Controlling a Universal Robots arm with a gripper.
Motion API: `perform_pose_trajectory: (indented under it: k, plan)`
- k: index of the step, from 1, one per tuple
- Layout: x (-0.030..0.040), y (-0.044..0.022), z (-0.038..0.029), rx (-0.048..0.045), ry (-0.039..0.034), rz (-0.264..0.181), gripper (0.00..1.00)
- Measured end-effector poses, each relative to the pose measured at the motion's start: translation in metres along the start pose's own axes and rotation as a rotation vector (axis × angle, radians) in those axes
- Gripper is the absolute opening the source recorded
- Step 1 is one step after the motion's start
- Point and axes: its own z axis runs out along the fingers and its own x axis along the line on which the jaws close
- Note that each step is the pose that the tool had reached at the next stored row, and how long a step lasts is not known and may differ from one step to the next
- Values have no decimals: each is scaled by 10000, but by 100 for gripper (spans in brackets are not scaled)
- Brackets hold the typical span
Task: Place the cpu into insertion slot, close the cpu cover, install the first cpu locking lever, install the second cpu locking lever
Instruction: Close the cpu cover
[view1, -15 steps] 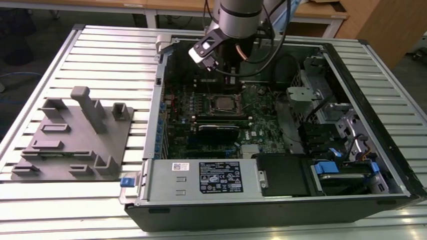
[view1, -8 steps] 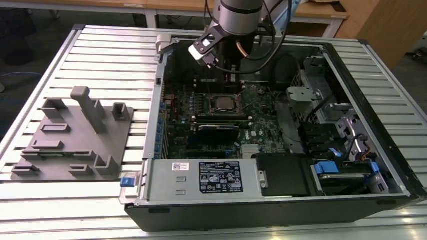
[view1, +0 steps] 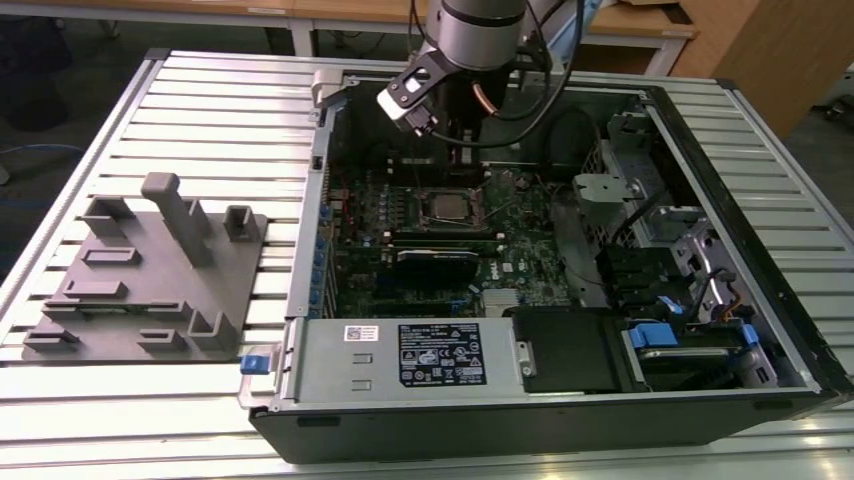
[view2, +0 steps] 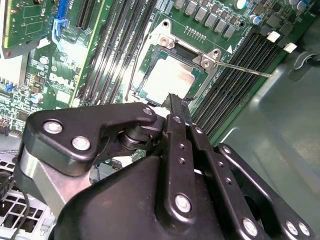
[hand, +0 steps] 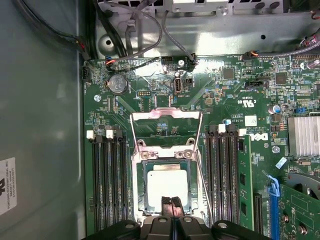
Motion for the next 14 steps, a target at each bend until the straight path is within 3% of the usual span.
perform_pose_trajectory:
  k: [4,14]
  plan:
    - [1,1,-47,-2,7,0,10]
    - [2,5,-50,-2,7,-2,10]
